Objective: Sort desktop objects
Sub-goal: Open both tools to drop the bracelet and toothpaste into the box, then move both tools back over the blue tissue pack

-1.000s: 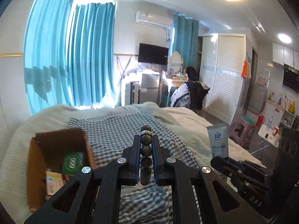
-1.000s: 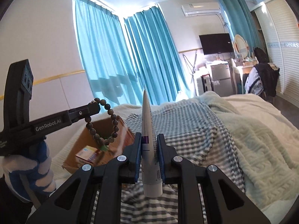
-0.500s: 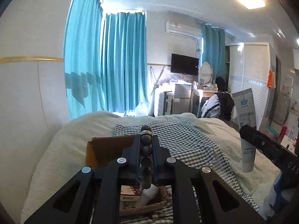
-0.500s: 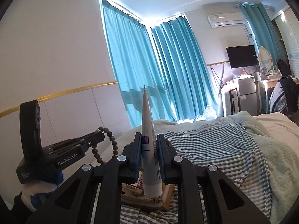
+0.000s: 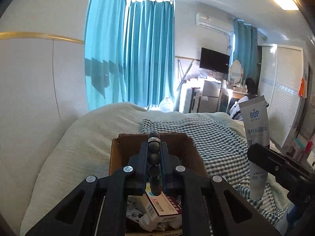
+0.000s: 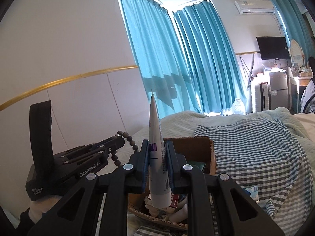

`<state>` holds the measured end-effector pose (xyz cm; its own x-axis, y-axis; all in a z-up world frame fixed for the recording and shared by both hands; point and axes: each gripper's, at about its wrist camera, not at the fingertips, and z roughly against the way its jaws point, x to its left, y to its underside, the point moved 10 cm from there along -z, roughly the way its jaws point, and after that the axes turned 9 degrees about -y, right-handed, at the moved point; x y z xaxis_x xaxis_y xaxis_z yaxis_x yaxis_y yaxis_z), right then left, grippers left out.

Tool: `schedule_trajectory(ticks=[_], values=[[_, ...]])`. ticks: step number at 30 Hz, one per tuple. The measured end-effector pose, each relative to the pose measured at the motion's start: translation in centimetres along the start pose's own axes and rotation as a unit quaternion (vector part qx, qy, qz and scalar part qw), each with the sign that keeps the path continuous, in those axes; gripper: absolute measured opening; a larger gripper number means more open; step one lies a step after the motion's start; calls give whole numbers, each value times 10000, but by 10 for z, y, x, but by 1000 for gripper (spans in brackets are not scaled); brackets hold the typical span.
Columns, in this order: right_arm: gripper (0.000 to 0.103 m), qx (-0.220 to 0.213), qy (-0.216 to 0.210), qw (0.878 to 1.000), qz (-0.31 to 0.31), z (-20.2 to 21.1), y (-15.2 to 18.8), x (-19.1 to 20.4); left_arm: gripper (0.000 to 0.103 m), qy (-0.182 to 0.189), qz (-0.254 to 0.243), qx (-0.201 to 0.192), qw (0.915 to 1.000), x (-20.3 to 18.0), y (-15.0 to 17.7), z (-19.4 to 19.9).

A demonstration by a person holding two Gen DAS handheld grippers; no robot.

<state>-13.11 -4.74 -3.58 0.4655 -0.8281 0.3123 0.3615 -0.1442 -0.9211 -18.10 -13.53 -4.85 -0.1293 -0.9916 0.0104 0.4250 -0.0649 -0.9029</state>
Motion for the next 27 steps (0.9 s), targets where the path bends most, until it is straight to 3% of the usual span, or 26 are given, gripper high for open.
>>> schedule_trajectory(ticks=[12, 14, 15, 16, 18, 20, 24, 27], values=[[17, 697, -84, 9973, -196, -84, 47, -47, 13, -206, -71, 778, 9967, -8, 46, -92], [33, 682, -53, 9974, -240, -88, 51, -55, 16, -251, -50, 840, 9961, -8, 49, -98], [57, 605, -49, 9977, -307, -87, 50, -59, 25, -249, -26, 880, 9958, -6, 50, -103], [72, 446, -109, 9981, -403, -83, 47, -62, 45, -256, -6, 889, 9957, -5, 50, -103], [74, 195, -181, 9983, -525, -74, 41, -69, 67, -334, 45, 794, 9963, -3, 48, -100], [75, 43, -84, 9986, -512, -64, 36, -77, 69, -407, 73, 736, 9964, -2, 46, -97], [86, -243, 286, 9985, -395, -40, 29, -96, 84, -482, 180, 614, 9968, 0, 38, -88], [95, -538, 587, 9956, -488, -18, 28, -117, 86, -531, 232, 492, 9971, -3, 31, -76]])
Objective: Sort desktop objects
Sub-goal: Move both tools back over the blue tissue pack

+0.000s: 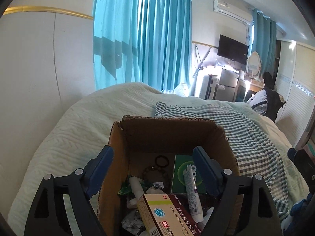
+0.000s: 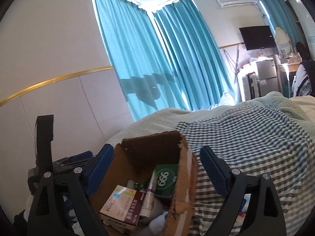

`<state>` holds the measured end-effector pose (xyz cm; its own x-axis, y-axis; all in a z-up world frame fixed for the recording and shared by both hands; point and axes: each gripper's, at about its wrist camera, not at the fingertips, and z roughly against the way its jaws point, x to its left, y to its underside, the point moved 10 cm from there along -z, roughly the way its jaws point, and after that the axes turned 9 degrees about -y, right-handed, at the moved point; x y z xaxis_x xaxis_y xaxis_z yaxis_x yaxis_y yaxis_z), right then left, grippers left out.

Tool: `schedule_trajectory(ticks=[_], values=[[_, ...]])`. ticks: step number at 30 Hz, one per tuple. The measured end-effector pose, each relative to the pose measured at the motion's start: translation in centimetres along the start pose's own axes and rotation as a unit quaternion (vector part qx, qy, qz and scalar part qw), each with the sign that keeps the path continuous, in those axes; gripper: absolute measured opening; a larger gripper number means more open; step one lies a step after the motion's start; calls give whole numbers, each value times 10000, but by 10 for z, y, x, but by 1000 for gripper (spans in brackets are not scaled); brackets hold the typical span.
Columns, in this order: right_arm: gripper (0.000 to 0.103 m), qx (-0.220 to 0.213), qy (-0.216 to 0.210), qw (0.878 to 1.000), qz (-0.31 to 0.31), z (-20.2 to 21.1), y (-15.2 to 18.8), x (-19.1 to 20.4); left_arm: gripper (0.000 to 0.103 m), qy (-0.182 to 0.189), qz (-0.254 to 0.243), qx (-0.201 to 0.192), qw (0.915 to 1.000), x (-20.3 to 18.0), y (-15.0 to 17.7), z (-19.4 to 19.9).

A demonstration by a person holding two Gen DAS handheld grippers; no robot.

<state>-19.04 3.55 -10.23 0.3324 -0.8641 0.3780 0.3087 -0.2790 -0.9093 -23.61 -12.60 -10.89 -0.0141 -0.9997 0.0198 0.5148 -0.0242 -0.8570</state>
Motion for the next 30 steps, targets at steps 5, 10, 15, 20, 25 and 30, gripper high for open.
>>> schedule_trajectory(ticks=[5, 10, 15, 20, 25, 30], values=[[99, 228, 350, 9984, -375, 13, 31, -52, 96, 50, 196, -228, 9995, -9, -11, 22], [99, 744, 963, 9920, -341, 23, 78, -110, 99, 255, 305, -389, 9985, -35, -16, 45], [99, 1026, 1352, 9843, -487, 50, 98, -152, 100, 592, 119, -410, 9973, -84, -8, 62], [99, 1020, 1556, 9799, -718, 71, 94, -177, 101, 895, -155, -282, 9955, -140, 12, 65], [99, 908, 1725, 9784, -682, 86, 72, -186, 101, 1045, -344, -133, 9938, -189, 40, 56], [99, 963, 1763, 9788, -403, 96, 44, -200, 101, 1101, -498, 88, 9926, -219, 75, 38]])
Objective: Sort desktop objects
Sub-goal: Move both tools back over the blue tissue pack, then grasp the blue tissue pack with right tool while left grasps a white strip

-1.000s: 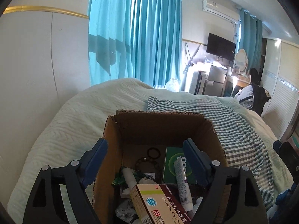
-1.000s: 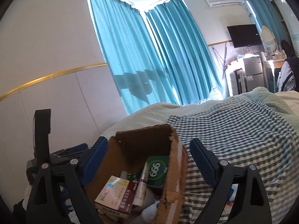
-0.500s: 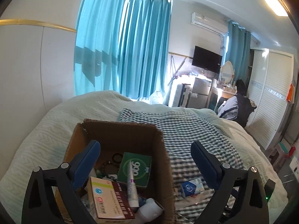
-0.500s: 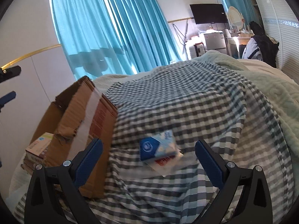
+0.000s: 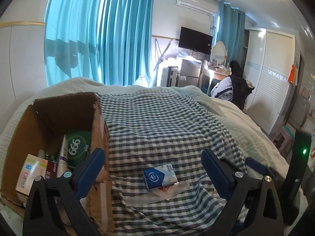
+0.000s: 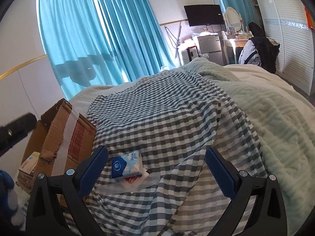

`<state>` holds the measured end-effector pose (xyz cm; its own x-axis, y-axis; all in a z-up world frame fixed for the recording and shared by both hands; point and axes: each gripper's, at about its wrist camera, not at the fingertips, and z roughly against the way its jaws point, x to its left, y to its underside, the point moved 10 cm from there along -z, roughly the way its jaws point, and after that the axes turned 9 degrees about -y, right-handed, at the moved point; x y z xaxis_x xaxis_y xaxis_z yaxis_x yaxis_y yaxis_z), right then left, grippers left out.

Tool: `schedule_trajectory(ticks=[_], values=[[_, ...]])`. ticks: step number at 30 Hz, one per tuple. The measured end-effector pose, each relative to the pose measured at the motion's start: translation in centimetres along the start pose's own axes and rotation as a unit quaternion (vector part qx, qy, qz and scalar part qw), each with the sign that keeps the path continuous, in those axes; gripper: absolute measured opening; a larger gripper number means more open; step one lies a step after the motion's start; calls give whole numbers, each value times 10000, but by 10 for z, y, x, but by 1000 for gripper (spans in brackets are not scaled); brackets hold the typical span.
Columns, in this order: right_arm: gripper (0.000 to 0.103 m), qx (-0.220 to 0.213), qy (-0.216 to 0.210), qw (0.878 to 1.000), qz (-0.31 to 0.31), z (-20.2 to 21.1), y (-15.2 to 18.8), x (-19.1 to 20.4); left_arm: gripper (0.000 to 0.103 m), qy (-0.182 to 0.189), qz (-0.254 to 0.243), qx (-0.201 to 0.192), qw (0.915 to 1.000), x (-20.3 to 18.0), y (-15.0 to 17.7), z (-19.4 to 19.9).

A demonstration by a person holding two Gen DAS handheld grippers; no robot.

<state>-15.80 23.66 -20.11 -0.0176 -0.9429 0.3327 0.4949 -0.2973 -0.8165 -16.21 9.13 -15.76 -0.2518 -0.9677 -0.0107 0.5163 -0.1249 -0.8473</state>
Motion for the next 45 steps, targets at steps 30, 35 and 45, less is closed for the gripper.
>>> schedule_trajectory(ticks=[30, 35, 45], values=[[90, 3312, -893, 9257, 1592, -184, 99, 56, 85, -194, -891, 1211, 9884, -23, 154, -115], [52, 2962, -1038, 9405, 1305, -172, 91, 49, 85, -203, -875, 1251, 9881, -24, 154, -114], [31, 2196, -796, 9705, 602, -117, 45, -8, 83, -214, -1158, 1369, 9836, -34, 142, -123]])
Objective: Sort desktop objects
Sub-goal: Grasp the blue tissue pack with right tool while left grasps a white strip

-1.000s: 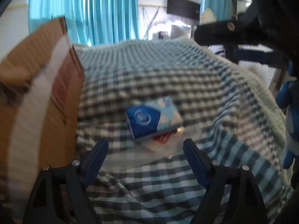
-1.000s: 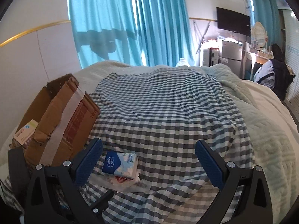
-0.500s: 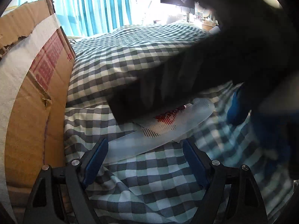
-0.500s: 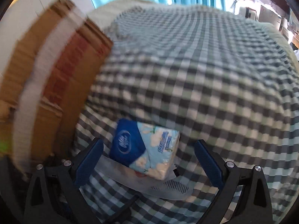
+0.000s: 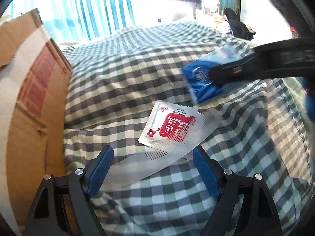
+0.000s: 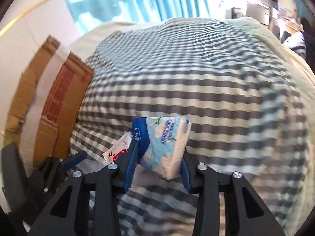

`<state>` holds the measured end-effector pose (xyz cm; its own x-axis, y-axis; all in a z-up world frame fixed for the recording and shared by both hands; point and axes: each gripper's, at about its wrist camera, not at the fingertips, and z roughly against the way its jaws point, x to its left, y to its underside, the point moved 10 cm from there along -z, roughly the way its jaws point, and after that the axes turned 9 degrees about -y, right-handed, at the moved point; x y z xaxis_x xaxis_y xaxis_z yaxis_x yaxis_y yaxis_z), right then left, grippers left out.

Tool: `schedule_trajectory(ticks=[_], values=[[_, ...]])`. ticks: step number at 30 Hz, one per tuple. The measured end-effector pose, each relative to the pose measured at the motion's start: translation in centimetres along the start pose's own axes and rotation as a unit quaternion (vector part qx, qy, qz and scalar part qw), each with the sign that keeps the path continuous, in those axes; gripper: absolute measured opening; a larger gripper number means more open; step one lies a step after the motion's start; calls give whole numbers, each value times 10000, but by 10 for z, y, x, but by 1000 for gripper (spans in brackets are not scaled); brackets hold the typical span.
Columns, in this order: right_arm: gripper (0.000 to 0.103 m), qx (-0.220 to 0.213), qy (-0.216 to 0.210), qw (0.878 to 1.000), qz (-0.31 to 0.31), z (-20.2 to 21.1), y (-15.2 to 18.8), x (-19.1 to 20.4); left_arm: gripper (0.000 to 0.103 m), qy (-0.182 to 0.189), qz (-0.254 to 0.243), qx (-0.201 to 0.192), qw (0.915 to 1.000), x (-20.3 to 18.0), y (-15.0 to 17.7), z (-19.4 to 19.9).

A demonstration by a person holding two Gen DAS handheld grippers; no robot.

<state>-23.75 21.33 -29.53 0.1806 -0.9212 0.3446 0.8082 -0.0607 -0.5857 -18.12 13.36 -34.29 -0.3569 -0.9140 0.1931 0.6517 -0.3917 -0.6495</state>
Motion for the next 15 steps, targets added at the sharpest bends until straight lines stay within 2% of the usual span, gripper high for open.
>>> schedule_trajectory(ticks=[2, 3, 4, 6, 9, 15], values=[[28, -132, -33, 9999, -93, 12, -2, -3, 61, 34, -87, 52, 9999, -3, 3, 0], [28, -188, -76, 9997, -126, 17, -3, -3, 35, 29, -249, 24, 9997, -8, 5, 4], [28, -250, -99, 9996, -128, 25, -5, -4, 26, 63, -397, -2, 9992, -13, 7, 8], [27, -338, -109, 9993, -76, 27, -10, 4, 20, 3, -637, -111, 9979, -21, 7, 16], [25, -490, -108, 9987, -35, 35, -12, 13, 11, 21, -671, -274, 9974, -20, 7, 32], [24, -1055, -210, 9940, -181, 63, -16, 24, 10, 267, -496, -427, 9975, -16, 1, 66]])
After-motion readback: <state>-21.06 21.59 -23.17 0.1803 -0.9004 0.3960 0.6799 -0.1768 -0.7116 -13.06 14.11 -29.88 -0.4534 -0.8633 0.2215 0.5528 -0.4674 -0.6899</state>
